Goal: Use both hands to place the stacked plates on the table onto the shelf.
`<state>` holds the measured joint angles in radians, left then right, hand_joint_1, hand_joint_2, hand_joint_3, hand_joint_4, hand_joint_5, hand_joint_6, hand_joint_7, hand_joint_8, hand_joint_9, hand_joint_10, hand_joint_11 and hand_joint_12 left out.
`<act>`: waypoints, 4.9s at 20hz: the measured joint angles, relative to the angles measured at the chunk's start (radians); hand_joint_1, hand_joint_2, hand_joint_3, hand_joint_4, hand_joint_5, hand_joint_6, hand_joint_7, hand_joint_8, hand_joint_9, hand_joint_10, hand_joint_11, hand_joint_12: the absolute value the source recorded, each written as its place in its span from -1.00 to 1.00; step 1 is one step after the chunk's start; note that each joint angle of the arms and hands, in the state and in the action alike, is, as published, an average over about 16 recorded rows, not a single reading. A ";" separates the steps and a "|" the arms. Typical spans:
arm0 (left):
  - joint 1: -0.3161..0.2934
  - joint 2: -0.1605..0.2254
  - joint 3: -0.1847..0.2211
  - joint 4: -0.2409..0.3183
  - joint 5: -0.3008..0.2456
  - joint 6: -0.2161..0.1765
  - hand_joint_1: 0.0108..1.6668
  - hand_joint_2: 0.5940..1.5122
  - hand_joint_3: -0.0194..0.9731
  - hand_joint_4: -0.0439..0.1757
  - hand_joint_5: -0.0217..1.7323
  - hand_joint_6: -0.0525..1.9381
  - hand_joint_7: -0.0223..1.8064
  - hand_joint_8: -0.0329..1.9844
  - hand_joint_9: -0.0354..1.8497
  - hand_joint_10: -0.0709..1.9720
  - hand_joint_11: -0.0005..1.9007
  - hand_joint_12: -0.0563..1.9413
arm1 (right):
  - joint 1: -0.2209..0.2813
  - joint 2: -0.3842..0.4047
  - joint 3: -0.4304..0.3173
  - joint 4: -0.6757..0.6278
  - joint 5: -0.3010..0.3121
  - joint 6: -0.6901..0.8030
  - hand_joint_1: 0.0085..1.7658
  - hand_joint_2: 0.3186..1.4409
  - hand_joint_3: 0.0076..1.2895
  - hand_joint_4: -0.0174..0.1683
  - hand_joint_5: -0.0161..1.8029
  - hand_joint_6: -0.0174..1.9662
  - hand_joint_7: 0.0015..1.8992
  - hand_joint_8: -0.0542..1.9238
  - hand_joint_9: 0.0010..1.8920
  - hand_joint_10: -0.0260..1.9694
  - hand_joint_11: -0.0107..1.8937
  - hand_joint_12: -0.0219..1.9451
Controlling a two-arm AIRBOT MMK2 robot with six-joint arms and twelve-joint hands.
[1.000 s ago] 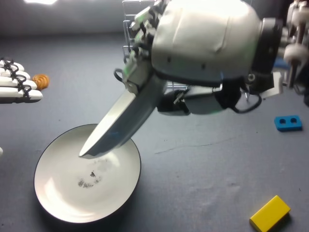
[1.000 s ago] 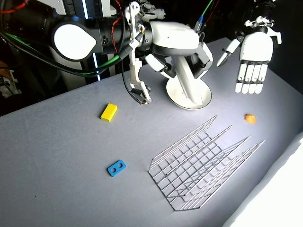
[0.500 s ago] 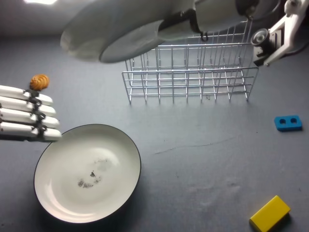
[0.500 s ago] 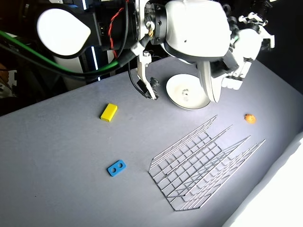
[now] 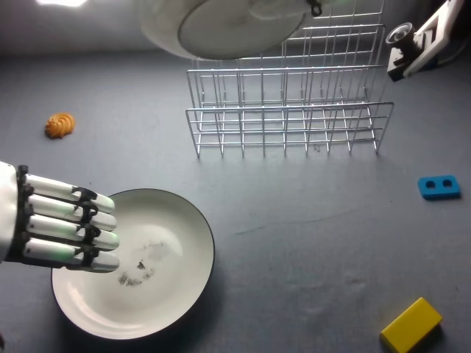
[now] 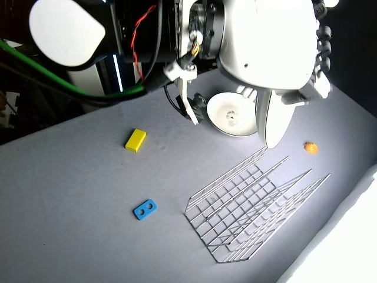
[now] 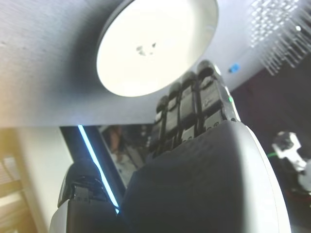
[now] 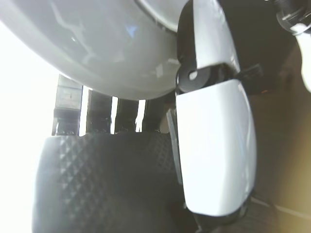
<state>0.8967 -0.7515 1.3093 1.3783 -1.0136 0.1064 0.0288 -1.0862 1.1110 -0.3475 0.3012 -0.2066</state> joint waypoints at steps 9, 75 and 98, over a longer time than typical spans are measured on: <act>0.034 -0.024 -0.033 -0.006 0.171 0.000 -0.99 0.17 -0.94 -0.58 -0.92 -0.93 -0.89 -0.96 -0.90 -0.92 -0.98 -0.82 | 0.022 -0.086 0.143 0.105 -0.120 0.002 0.41 0.16 -0.99 -0.90 0.17 -0.32 0.17 0.00 0.06 -0.08 -0.26 0.59; 0.118 0.018 -0.066 -0.219 0.280 -0.062 -0.99 0.16 -0.94 -0.59 -0.93 -0.93 -0.92 -0.97 -0.94 -0.92 -0.98 -0.93 | -0.119 -0.149 0.267 0.147 -0.077 -0.163 -0.19 0.40 -1.00 -0.84 -0.72 -0.94 -0.68 -0.93 -0.72 -0.91 -0.97 -0.29; 0.247 -0.021 -0.059 -0.262 0.350 -0.074 -0.99 0.14 -0.94 -0.66 -0.97 -0.97 -0.96 -0.97 -0.97 -0.95 -0.98 -0.95 | -0.303 -0.158 -0.053 -0.108 0.150 -0.784 -0.06 0.04 -1.00 -0.77 -0.96 -0.95 -0.98 -0.93 -0.99 -0.96 -0.97 -0.98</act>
<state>1.1432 -0.7728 1.2502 1.1166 -0.6631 0.0324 -0.2739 -1.2441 1.0580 -0.4560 0.4513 -0.9908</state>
